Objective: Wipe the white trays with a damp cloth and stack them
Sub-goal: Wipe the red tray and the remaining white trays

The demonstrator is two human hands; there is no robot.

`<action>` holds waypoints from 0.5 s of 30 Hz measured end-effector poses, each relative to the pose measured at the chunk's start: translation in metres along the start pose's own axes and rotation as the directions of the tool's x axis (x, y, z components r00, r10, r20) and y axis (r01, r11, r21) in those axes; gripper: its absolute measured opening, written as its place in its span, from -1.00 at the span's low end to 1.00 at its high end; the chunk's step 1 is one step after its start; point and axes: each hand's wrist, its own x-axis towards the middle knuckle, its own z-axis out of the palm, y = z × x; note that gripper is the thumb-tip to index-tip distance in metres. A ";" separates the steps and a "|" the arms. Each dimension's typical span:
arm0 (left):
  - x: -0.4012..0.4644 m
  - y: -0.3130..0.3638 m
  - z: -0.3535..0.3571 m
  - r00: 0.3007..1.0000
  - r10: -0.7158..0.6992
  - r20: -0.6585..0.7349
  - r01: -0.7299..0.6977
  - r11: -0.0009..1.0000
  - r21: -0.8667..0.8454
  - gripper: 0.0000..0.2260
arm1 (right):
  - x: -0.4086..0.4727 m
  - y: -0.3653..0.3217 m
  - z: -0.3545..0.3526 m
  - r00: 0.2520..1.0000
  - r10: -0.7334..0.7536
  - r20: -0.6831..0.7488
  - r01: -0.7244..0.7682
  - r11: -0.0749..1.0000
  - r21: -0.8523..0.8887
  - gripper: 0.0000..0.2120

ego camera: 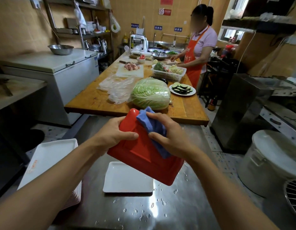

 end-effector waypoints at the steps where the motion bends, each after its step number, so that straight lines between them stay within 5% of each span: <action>1: 0.000 0.000 0.002 1.000 0.011 -0.013 -0.011 1.000 -0.010 -0.59 | 0.006 -0.004 0.006 0.999 -0.030 -0.015 0.029 0.998 -0.048 -0.47; 8: -0.011 -0.004 -0.008 0.992 -0.041 -0.119 0.023 0.989 -0.146 -0.58 | 0.007 0.011 0.016 0.994 -0.097 -0.057 0.068 0.921 -0.383 -0.47; 15: -0.018 -0.019 -0.014 0.978 -0.146 -0.150 0.100 0.955 -0.280 -0.58 | -0.020 0.050 0.016 0.988 0.071 -0.137 -0.093 0.983 -0.157 -0.56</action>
